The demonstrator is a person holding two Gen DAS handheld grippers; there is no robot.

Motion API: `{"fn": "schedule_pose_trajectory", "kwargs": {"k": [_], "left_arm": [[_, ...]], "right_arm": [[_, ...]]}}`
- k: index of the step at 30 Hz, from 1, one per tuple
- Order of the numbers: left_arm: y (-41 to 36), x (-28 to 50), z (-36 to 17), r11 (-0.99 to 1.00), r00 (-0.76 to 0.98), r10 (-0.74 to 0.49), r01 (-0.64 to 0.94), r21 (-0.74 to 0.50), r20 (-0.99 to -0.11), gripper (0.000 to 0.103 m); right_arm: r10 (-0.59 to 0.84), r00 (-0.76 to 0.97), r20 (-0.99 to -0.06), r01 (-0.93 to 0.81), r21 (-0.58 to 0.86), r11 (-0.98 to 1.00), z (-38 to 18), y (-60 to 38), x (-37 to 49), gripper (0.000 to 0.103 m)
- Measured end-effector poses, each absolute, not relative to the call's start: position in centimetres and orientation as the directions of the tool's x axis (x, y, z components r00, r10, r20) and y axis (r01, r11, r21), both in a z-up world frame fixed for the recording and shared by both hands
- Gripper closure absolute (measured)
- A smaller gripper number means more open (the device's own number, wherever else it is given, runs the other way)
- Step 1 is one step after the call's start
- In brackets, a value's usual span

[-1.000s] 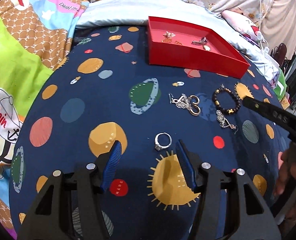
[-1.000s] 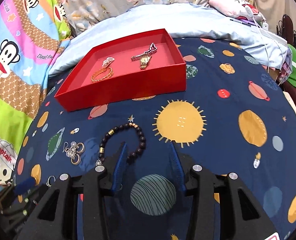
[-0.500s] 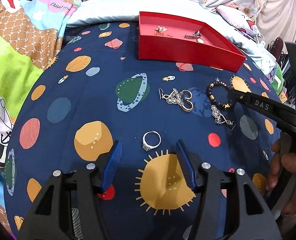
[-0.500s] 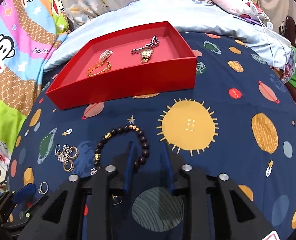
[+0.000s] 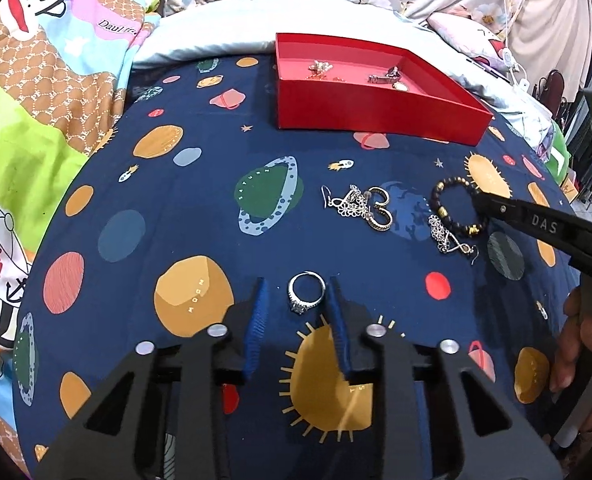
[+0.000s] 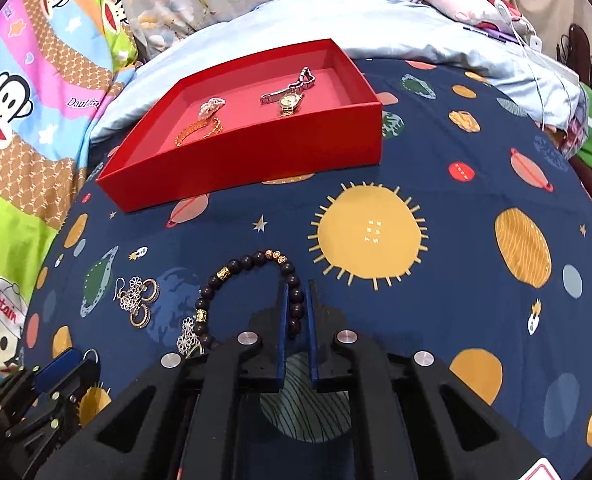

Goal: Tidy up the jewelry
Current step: 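Move the left tool to the silver ring while the right tool approaches the black bead bracelet, then grasp the silver ring with the left tool while the right tool grasps the black bead bracelet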

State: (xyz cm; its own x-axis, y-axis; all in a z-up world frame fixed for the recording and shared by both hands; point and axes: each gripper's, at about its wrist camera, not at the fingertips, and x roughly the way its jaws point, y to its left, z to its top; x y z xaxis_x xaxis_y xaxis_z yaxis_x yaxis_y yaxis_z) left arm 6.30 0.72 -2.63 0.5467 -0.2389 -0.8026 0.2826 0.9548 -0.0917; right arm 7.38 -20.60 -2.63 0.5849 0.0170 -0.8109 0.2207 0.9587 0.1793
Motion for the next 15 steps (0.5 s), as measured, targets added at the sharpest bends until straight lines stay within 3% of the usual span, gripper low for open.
{"fn": "schedule_pose_trajectory", "kwargs": {"k": [2,7,9,15], "left_arm": [[0.7,6.3,-2.6,0.953,0.545,-0.243,0.287,-0.094,-0.802,0.083],[0.4,6.1,-2.6,0.949,0.539,-0.254,0.299,-0.1,-0.803,0.085],[0.3,6.0,-2.5,0.946,0.535,-0.263,0.304,-0.108,-0.803,0.094],[0.4,6.1,-2.4,0.941,0.514,-0.286,0.309,-0.137,-0.809,0.096]], "right_arm": [[0.019,0.586,-0.81,0.223,0.184,0.957,-2.5,-20.6,7.2,0.096],[0.029,0.594,-0.804,0.22,0.198,0.955,-2.0,-20.7,6.8,0.096],[0.033,0.599,-0.8,0.218,0.202,0.955,-1.6,-20.8,6.6,0.096],[0.04,0.622,-0.782,0.201,0.209,0.957,-0.2,-20.8,5.9,0.096]]}}
